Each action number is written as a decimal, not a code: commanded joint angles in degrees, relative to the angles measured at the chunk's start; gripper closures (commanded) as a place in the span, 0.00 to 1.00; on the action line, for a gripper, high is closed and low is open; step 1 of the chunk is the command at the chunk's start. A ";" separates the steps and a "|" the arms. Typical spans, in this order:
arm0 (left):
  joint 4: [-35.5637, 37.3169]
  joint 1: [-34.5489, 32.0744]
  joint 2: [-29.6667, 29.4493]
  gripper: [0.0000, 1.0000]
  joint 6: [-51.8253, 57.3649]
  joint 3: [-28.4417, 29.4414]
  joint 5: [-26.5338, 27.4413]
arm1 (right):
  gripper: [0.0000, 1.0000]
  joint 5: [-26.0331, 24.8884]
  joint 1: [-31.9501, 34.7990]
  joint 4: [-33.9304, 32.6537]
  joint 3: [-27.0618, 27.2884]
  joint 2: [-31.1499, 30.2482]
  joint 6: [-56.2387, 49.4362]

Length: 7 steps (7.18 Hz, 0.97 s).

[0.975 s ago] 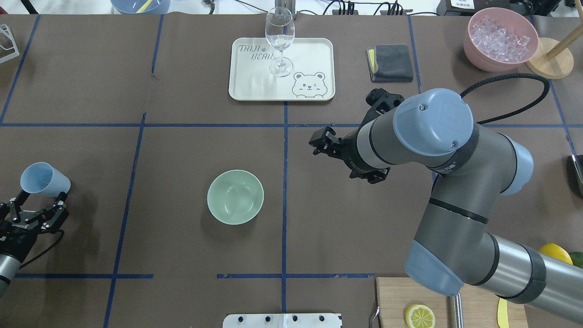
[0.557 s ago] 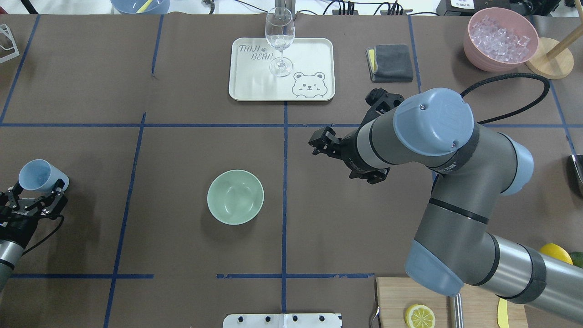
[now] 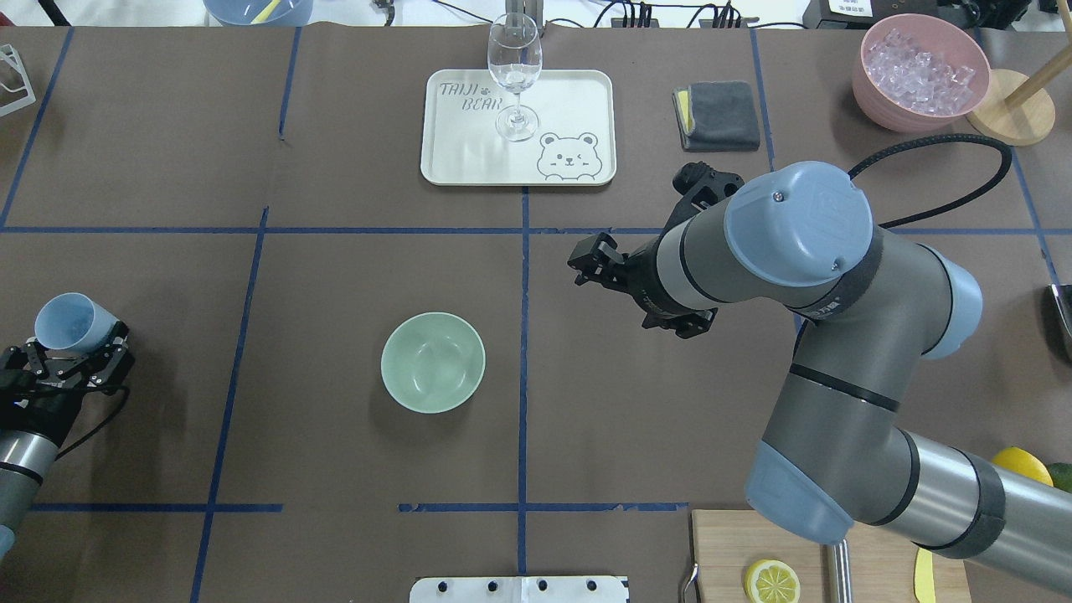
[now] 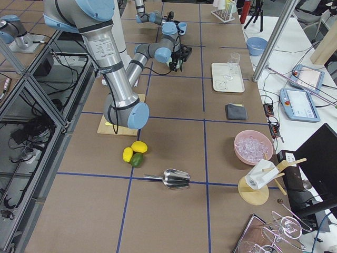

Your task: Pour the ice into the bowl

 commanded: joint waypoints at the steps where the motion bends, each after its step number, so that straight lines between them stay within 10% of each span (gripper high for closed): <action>1: 0.03 -1.07 -2.17 0.01 0.54 1.42 -0.66 | 0.00 0.04 0.00 -0.03 0.06 -0.01 -0.09; 3: 0.03 -1.50 -2.36 0.13 0.54 1.60 -0.66 | 0.00 0.13 0.09 -0.12 0.24 0.16 0.00; 5: -0.23 -2.20 -2.27 0.80 0.54 1.60 -0.84 | 0.00 0.13 0.09 -0.12 0.15 0.08 -0.09; 7: -5.72 -2.38 -2.45 1.00 6.56 0.64 -1.89 | 0.00 0.13 0.09 -0.12 0.15 0.08 0.00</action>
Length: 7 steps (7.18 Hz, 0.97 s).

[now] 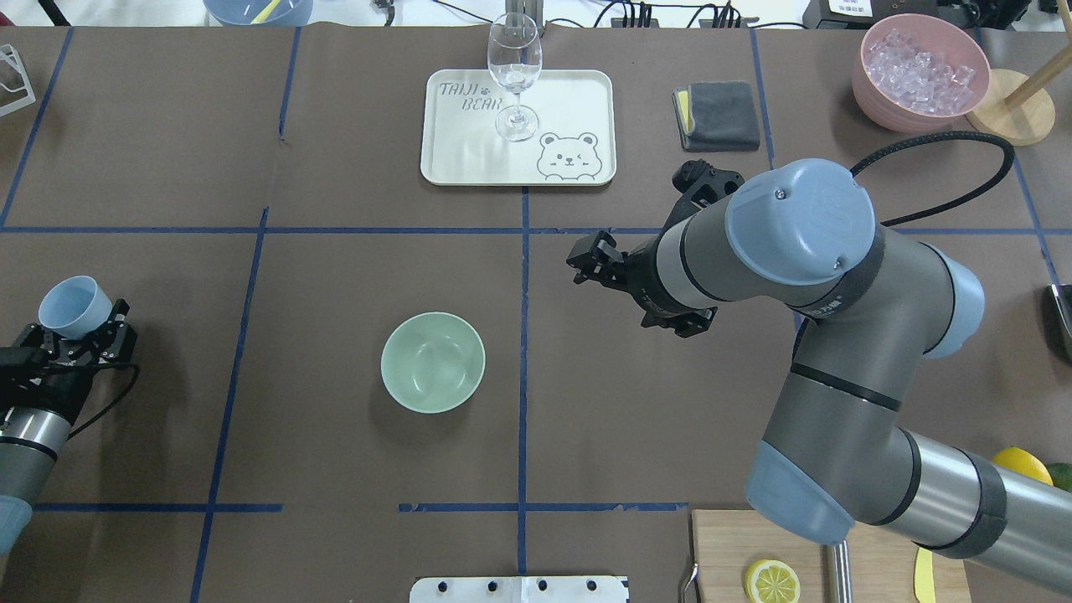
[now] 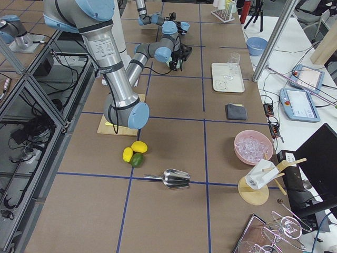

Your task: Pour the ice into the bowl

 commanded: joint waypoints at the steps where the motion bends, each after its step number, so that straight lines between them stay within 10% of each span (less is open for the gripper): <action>1: -11.47 -0.08 -0.64 1.00 14.90 -0.97 -0.82 | 0.00 0.00 0.26 -0.09 0.00 -0.01 0.02; 4: -14.98 -1.49 -11.17 1.00 34.57 -6.75 -3.55 | 0.00 0.26 1.67 0.00 0.00 -0.19 -0.07; 7: -0.63 -1.40 -14.63 1.00 54.99 -16.07 -2.86 | 0.00 0.35 2.63 -0.26 0.26 -1.06 -0.07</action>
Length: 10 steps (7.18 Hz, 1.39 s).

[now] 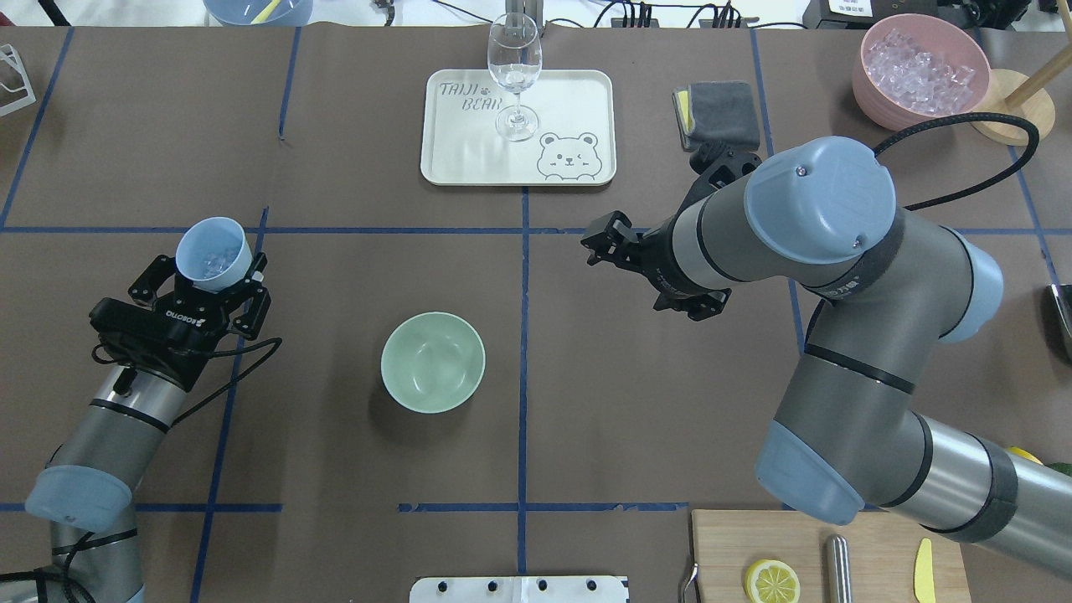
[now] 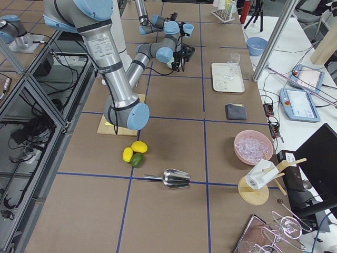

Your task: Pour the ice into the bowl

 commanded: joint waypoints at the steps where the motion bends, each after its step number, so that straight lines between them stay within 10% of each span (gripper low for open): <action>1: 8.00 0.72 -1.42 1.00 18.66 -5.03 0.36 | 0.00 0.05 0.79 -0.17 0.52 -1.33 0.00; 10: 29.11 6.52 -7.05 1.00 56.21 -6.72 0.71 | 0.00 0.14 4.57 -0.43 0.70 -5.47 -4.04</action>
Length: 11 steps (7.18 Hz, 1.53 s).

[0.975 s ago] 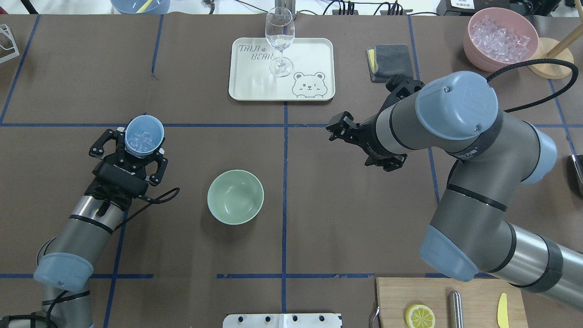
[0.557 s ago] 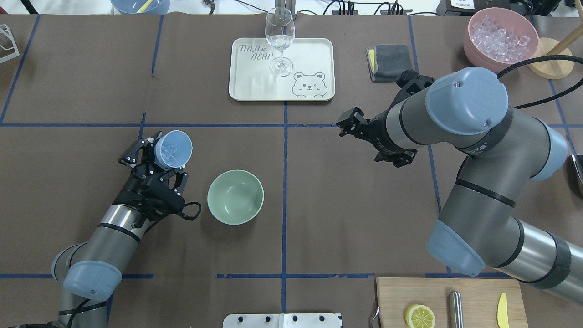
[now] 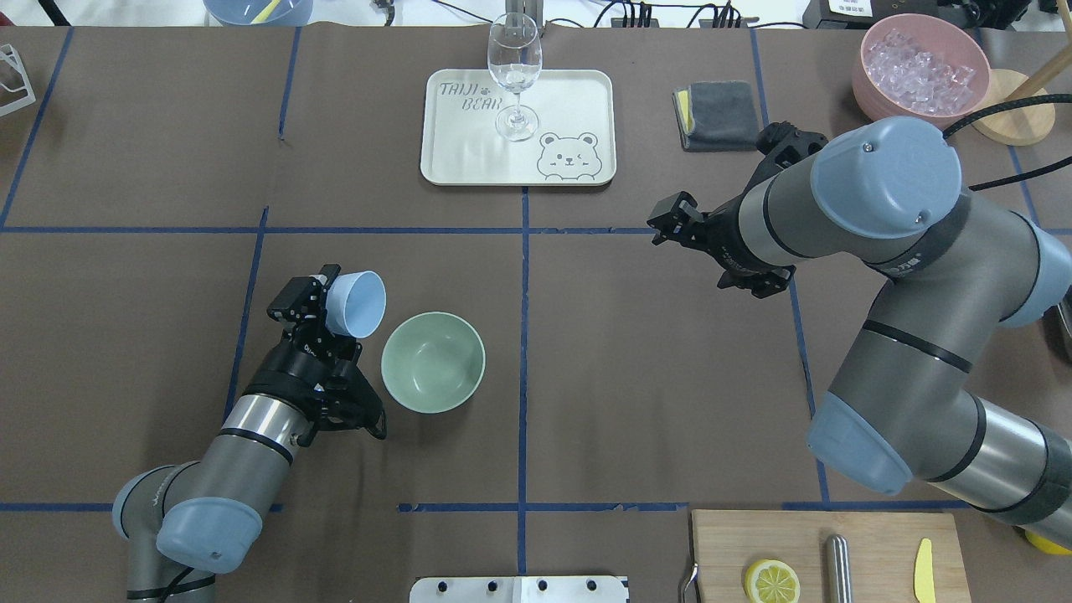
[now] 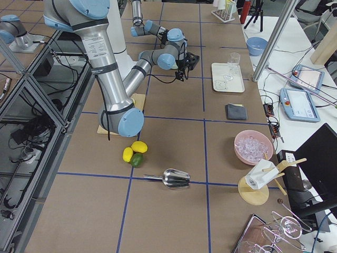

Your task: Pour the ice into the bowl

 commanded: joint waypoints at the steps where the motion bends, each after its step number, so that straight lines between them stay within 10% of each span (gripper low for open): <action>1: 3.79 0.40 -0.22 1.00 11.08 -0.19 0.07 | 0.00 -0.08 0.75 0.00 0.10 -0.69 -0.42; 11: 19.73 5.68 -2.95 1.00 31.50 -3.09 6.83 | 0.00 0.27 2.60 0.61 0.98 -6.14 -0.34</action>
